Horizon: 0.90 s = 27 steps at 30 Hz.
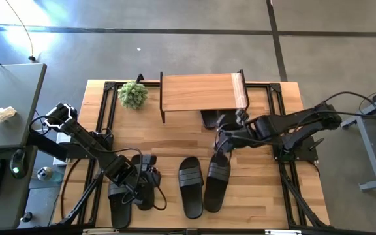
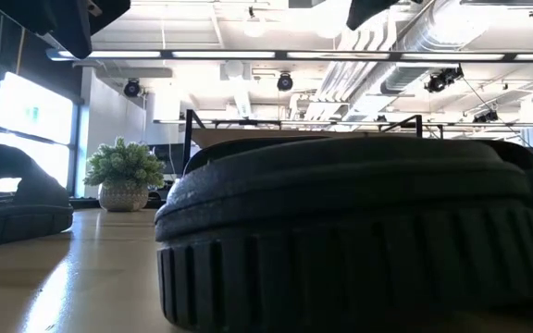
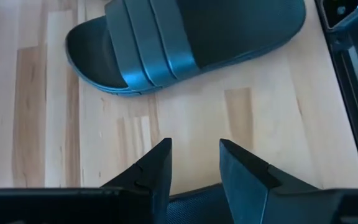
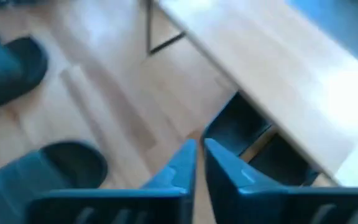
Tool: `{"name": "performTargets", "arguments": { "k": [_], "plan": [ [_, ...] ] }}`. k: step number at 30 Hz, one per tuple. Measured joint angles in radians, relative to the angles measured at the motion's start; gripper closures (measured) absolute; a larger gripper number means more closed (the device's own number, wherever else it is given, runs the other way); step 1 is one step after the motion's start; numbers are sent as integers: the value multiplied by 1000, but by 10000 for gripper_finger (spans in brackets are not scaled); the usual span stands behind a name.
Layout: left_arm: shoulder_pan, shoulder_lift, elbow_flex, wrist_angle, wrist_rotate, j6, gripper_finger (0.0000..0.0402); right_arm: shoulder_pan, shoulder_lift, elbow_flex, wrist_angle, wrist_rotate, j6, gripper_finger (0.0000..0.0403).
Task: Pick and place slides into the shelf
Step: Put the black slipper under the shelf
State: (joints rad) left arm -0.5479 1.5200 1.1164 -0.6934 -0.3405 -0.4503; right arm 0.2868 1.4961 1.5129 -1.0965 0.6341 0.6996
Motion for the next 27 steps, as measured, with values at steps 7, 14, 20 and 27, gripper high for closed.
{"name": "performTargets", "arguments": {
  "k": [7, 14, 20, 27],
  "plan": [
    [27, 5, 0, -5, 22, -1, 284, 108, 12, -122, 201, -323, 108, 371],
    [24, 5, 0, 130, 12, 36, 284, 271, 30, -224, 459, -233, 136, 362],
    [25, 70, 1, 343, 50, 150, 284, 325, 31, -255, 353, -226, 223, 362],
    [24, 178, 6, 529, 52, 226, 284, 368, 31, -255, 227, -269, 334, 340]
  ]
}}
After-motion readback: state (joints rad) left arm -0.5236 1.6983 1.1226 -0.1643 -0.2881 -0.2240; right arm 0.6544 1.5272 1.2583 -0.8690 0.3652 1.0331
